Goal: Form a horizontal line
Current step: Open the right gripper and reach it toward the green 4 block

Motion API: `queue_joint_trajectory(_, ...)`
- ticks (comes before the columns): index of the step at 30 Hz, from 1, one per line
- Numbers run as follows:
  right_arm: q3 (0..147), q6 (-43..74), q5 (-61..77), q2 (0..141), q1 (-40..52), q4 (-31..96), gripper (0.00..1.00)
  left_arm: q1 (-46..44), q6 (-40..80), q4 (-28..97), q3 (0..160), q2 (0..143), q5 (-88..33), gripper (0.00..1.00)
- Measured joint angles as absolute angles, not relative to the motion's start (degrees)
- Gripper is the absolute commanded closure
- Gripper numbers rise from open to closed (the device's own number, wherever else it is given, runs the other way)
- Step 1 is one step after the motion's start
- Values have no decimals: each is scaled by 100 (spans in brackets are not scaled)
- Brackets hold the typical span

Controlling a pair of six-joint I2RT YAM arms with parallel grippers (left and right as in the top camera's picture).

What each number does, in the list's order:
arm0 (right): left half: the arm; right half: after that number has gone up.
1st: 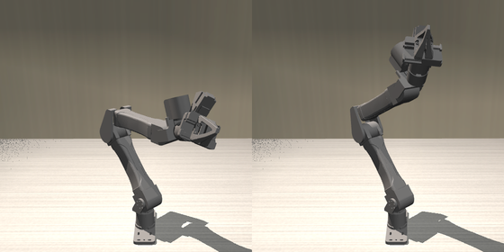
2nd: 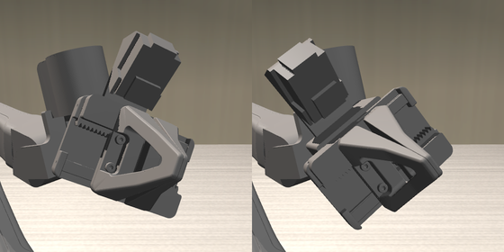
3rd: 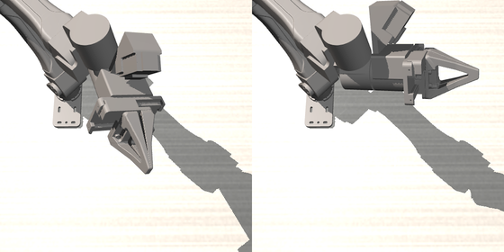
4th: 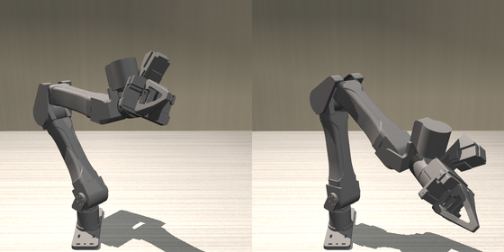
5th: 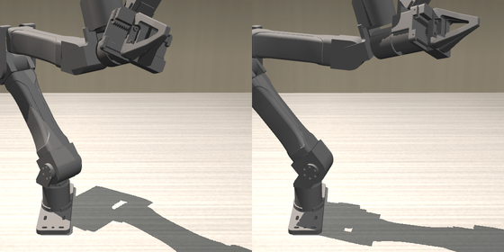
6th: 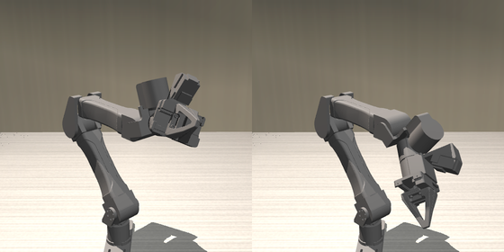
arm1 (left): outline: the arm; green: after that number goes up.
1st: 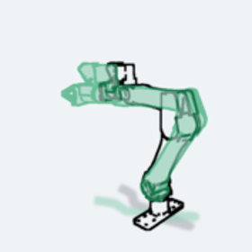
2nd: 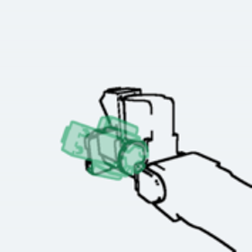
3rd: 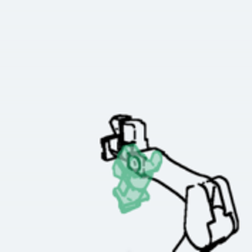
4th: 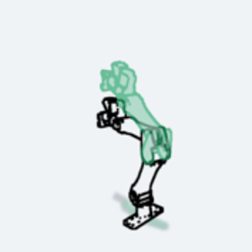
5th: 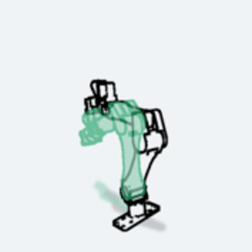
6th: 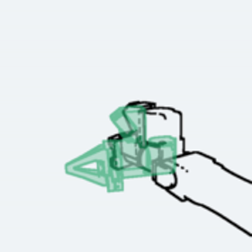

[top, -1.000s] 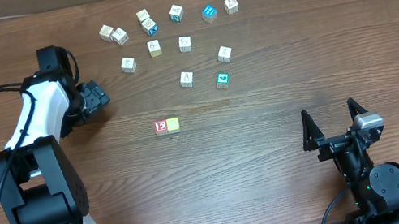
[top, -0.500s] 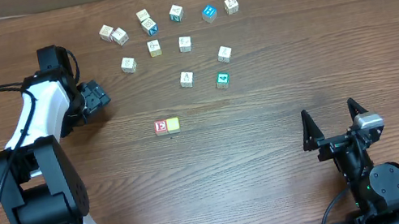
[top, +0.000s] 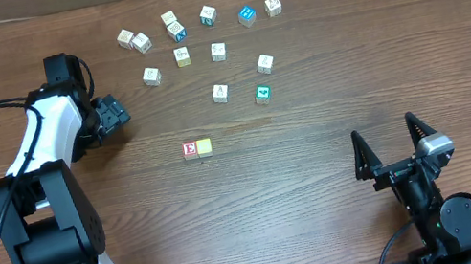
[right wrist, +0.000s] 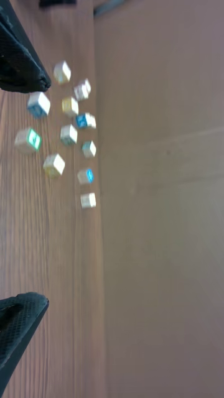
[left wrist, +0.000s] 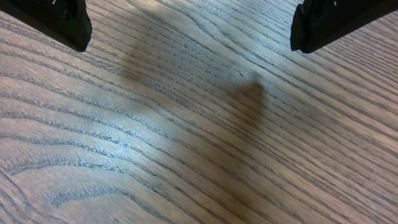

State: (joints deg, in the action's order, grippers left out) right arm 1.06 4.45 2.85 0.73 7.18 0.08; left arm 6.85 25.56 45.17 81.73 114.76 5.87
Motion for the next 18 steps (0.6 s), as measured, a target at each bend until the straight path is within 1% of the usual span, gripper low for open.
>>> queue_joint_trajectory(9, 123, 1074, 1079, 73, 718, 132, 0, 685, 2556, 4517, 8173, 11476, 587, 0)
queue_joint_trajectory(18, 952, 1199, 1363, 73, 716, 1090, 0, 685, 2556, 4517, 8173, 11476, 587, 0)
